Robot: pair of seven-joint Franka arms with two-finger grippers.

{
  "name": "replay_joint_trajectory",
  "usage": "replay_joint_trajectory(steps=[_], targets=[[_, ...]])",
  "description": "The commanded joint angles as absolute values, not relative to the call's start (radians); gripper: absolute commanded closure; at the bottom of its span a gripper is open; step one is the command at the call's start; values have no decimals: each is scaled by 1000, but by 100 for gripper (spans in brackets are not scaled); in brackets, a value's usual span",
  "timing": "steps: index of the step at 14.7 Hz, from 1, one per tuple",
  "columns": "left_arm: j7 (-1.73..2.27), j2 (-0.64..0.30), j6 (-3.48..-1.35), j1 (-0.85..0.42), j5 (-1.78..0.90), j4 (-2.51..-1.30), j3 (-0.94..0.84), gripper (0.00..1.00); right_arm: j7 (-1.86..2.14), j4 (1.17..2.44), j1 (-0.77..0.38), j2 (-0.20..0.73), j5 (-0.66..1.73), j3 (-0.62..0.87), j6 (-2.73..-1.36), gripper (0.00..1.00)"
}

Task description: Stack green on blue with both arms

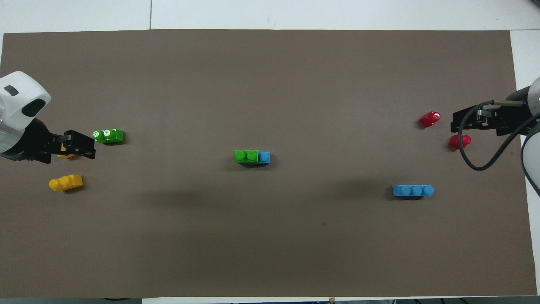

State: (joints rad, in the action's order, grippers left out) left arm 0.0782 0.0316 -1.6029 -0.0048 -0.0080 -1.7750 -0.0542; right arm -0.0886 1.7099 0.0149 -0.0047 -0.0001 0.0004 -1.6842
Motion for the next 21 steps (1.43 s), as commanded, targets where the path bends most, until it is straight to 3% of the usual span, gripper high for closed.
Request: replay_joint_trajectory(steps=[1,21], targets=[[66,-9,-1563,2,-3,-1717,-51,0,-64,1704,32,-14,-25,12,-1661,0],[69,75,-1572,-11,-2,-1743,-51,0,-20,1704,34,-15,-34,12,-1661,0]])
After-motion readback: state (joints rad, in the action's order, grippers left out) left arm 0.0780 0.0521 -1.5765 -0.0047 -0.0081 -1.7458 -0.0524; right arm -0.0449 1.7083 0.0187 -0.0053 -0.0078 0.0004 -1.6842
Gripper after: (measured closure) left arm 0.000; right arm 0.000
